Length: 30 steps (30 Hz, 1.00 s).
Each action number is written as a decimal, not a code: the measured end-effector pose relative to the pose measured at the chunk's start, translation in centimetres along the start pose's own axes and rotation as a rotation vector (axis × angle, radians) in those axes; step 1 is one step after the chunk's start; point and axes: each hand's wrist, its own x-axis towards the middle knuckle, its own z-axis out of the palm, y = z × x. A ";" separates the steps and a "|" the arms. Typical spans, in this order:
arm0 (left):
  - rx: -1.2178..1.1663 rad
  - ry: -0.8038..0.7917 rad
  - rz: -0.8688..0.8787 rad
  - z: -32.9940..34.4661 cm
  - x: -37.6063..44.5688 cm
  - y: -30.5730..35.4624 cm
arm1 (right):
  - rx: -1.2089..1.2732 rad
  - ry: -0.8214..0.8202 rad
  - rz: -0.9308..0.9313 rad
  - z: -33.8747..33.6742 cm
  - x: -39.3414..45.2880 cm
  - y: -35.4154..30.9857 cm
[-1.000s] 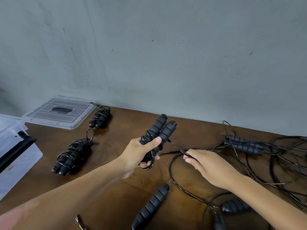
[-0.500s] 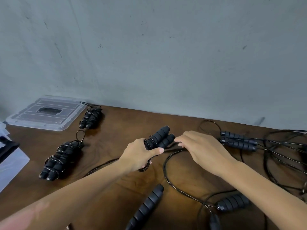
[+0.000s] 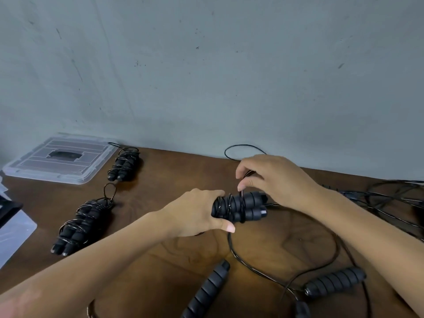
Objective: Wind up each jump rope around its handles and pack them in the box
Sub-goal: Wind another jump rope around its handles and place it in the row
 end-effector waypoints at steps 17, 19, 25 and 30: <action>-0.878 0.231 0.156 -1.2 -2.3 -0.5 | 0.327 0.056 0.152 1.4 -1.8 2.4; -0.913 0.298 0.113 -1.6 -2.5 -0.7 | 0.336 0.056 0.191 1.3 -2.4 3.0; -0.987 0.406 -0.023 -1.7 -2.4 -1.3 | 0.310 0.041 0.224 0.9 -4.6 2.3; -0.983 0.430 -0.129 -1.2 -2.0 -1.8 | 0.303 0.077 0.280 0.0 -5.5 0.6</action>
